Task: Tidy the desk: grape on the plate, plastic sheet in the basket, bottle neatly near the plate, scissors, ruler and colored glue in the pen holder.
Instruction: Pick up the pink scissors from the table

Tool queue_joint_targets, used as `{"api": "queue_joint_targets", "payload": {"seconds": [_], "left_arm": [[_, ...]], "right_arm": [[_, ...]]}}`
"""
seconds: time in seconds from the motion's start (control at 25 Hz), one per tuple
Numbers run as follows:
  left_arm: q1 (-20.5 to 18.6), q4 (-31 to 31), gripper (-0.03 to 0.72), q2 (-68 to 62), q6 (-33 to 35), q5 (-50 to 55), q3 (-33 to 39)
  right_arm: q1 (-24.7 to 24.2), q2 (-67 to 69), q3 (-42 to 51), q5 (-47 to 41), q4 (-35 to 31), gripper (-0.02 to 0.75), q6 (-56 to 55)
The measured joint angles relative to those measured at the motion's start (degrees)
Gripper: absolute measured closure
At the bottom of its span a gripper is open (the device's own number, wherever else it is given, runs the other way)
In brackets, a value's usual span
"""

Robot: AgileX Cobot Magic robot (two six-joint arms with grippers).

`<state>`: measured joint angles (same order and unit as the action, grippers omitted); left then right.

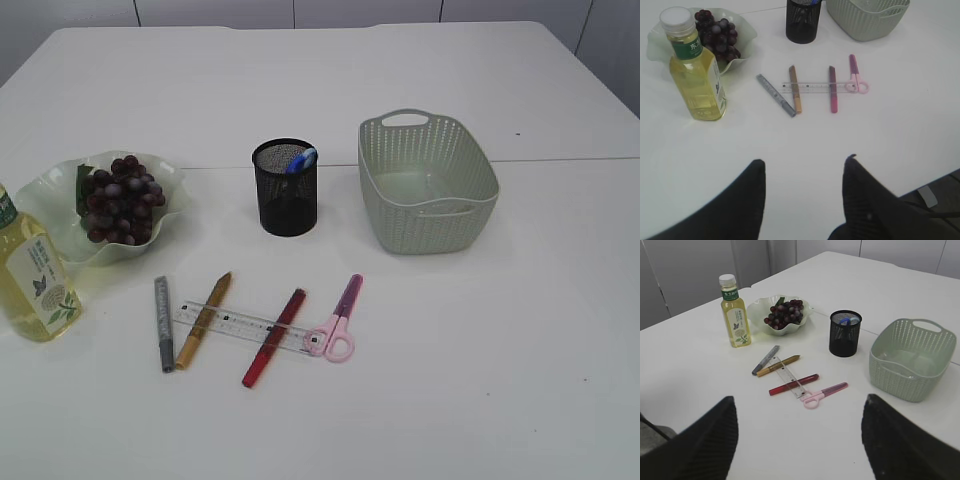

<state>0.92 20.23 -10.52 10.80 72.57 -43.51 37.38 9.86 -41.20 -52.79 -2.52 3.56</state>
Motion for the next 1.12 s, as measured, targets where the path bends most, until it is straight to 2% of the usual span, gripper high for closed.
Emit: {"api": "queue_joint_targets", "payload": {"seconds": [0.32, 0.72, 1.12], "left_arm": [[0.0, 0.0, 0.318, 0.0, 0.0, 0.0, 0.0], [0.0, 0.0, 0.318, 0.0, 0.0, 0.0, 0.0], [0.0, 0.0, 0.318, 0.0, 0.0, 0.1, 0.0]], "right_arm": [[0.0, 1.8, 0.0, 3.2, 5.1, 0.174, -0.4], [0.0, 12.7, 0.0, 7.2, 9.1, 0.174, -2.6], [0.0, 22.1, 0.2, 17.1, 19.3, 0.174, -2.6]]}}
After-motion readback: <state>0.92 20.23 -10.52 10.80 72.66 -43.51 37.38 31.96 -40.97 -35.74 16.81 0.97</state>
